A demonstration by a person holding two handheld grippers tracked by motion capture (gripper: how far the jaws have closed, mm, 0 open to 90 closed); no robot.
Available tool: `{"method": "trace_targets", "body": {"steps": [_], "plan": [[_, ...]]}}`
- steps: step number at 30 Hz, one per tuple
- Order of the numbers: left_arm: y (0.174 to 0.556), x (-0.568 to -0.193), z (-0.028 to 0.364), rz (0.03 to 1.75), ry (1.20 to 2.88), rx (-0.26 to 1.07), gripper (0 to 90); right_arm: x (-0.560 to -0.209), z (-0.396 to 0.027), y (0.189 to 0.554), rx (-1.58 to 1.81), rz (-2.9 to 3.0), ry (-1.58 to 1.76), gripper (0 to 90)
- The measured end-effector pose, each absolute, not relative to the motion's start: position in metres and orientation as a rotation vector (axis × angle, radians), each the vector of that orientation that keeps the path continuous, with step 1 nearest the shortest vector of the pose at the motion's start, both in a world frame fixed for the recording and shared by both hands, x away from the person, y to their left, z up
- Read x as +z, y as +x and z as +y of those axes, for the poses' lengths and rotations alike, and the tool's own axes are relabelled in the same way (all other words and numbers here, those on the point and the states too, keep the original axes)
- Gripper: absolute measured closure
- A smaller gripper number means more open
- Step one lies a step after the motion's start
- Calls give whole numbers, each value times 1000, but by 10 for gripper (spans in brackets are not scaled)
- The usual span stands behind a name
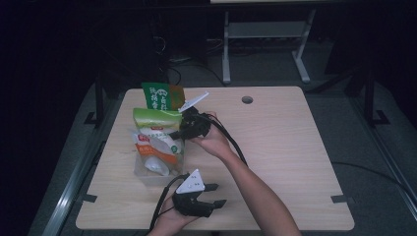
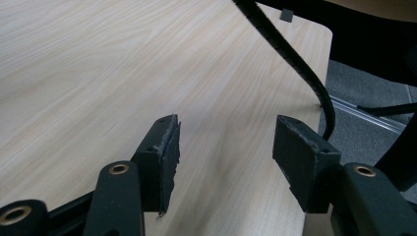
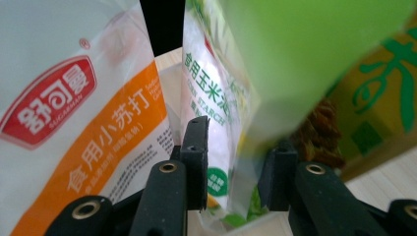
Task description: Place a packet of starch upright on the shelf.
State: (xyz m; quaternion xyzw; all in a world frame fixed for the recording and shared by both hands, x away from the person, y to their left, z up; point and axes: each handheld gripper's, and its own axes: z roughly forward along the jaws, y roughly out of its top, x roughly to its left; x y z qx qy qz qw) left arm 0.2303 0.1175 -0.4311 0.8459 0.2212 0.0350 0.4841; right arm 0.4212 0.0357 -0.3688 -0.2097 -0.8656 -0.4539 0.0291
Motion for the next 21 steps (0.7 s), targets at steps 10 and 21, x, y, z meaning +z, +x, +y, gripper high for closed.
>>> {"method": "trace_targets", "body": {"steps": [10, 21], "plan": [[233, -432, 117, 549, 2061, 88, 403, -366, 19, 419, -1407, -2663, -665, 655], [233, -432, 116, 545, 2065, 85, 397, -361, 25, 418, -1427, -2668, -677, 813]]}}
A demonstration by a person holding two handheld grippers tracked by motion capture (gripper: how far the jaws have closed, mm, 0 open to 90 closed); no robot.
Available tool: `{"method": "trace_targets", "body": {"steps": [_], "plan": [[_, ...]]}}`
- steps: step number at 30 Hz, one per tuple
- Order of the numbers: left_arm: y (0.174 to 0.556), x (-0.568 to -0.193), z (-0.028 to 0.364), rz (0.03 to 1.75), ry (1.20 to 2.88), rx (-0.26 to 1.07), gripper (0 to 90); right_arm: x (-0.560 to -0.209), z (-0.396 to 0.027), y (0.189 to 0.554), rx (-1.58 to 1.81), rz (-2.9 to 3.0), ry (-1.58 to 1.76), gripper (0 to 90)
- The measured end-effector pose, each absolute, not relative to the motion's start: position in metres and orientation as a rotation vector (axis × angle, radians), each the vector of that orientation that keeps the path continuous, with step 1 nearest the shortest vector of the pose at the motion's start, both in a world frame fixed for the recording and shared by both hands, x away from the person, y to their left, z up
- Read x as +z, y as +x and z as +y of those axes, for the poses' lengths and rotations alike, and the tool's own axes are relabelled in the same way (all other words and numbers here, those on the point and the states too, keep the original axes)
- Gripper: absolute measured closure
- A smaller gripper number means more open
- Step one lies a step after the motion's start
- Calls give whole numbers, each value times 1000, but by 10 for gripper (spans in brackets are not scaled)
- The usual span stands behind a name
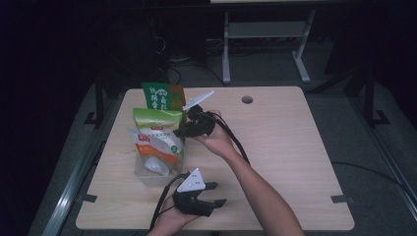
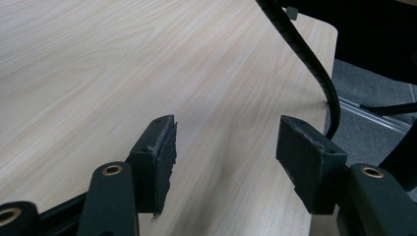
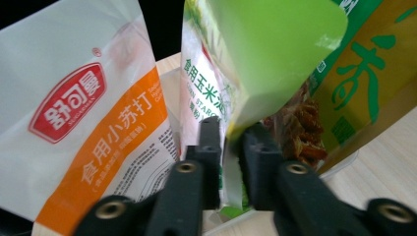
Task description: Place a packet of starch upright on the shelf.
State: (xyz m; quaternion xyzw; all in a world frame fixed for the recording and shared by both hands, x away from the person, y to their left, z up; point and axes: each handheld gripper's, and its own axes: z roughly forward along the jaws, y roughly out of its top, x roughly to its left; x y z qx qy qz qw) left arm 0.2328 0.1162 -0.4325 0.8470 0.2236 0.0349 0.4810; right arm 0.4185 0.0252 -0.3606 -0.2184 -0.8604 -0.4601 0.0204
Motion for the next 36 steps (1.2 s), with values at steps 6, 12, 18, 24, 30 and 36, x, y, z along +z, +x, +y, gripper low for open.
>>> {"method": "trace_targets", "body": {"steps": [6, 12, 18, 24, 30, 36], "plan": [[233, -432, 118, 549, 2063, 87, 398, -361, 27, 420, -1417, -2659, -669, 873], [233, -432, 118, 545, 2067, 87, 398, -361, 27, 419, -1400, -2680, -677, 860], [234, -432, 119, 557, 2064, 89, 393, -359, 17, 418, -1415, -2657, -696, 716], [236, -432, 119, 560, 2064, 94, 383, -354, -5, 416, -1425, -2647, -708, 630], [235, -432, 119, 562, 2067, 94, 377, -354, -27, 413, -1414, -2648, -753, 581], [236, -433, 119, 561, 2069, 101, 371, -352, -48, 411, -1412, -2644, -799, 550]]}}
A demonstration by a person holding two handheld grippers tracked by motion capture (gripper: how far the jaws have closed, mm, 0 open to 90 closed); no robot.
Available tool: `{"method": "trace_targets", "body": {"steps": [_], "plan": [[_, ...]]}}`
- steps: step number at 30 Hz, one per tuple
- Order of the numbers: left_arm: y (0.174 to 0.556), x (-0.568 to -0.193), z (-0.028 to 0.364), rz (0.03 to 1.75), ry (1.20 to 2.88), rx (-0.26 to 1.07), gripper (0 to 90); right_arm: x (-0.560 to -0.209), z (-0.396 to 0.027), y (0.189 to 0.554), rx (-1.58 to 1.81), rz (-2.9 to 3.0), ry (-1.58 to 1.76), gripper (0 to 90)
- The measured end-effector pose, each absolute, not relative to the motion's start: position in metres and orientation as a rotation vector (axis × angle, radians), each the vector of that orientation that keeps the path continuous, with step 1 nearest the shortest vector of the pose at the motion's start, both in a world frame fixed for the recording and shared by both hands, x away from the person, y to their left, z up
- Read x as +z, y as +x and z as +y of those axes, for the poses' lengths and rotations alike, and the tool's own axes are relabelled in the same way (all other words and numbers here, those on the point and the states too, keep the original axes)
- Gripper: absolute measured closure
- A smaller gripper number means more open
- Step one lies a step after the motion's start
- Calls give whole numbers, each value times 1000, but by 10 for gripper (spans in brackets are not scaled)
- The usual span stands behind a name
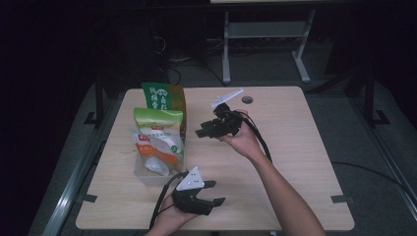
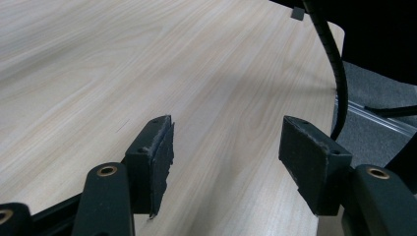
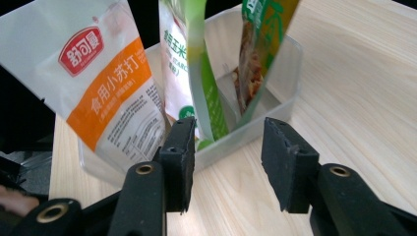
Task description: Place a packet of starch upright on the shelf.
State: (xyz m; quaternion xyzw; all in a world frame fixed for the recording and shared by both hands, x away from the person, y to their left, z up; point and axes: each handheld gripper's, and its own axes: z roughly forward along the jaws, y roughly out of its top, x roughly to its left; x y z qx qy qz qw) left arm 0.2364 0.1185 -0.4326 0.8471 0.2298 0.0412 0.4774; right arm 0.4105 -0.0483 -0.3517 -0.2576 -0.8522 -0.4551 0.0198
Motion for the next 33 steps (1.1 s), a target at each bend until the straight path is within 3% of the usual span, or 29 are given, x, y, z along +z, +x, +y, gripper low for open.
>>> {"method": "trace_targets", "body": {"steps": [33], "plan": [[241, -433, 120, 575, 2063, 108, 347, -350, -132, 380, -1420, -2614, -953, 466]]}}
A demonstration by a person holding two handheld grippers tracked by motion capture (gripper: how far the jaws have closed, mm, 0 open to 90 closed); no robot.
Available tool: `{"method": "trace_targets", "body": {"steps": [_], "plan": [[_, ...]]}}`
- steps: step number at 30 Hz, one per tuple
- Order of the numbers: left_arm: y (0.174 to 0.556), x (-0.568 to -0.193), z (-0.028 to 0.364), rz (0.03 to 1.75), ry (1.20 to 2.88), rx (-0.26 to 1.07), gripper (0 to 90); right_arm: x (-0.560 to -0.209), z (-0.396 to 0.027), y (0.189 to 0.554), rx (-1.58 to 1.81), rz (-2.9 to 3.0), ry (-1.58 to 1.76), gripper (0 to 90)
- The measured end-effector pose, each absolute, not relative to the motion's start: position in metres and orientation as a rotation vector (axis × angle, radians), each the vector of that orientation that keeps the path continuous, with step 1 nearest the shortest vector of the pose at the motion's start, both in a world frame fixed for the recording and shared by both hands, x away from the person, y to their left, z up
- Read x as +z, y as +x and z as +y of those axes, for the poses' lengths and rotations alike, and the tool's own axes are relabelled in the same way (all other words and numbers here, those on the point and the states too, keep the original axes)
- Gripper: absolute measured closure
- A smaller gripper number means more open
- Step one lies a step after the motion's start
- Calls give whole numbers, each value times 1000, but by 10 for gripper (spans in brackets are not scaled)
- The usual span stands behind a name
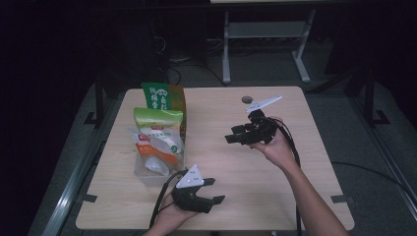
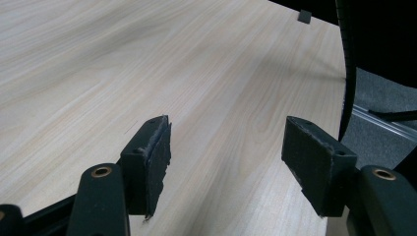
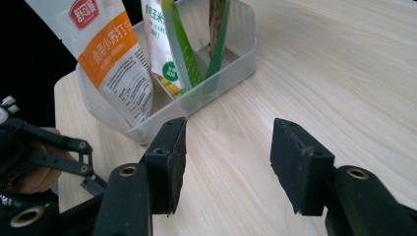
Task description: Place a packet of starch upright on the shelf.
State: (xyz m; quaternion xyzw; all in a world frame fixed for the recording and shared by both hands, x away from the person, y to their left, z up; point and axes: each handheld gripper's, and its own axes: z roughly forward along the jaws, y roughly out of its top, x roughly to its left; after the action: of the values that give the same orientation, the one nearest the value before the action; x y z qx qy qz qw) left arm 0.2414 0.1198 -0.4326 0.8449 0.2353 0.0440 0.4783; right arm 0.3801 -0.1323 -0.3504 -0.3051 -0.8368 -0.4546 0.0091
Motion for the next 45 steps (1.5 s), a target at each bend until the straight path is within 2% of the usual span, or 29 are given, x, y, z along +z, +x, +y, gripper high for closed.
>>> {"method": "trace_targets", "body": {"steps": [45], "plan": [[245, -434, 123, 599, 2059, 121, 344, -396, -229, 330, -1413, -2517, -1178, 441]]}}
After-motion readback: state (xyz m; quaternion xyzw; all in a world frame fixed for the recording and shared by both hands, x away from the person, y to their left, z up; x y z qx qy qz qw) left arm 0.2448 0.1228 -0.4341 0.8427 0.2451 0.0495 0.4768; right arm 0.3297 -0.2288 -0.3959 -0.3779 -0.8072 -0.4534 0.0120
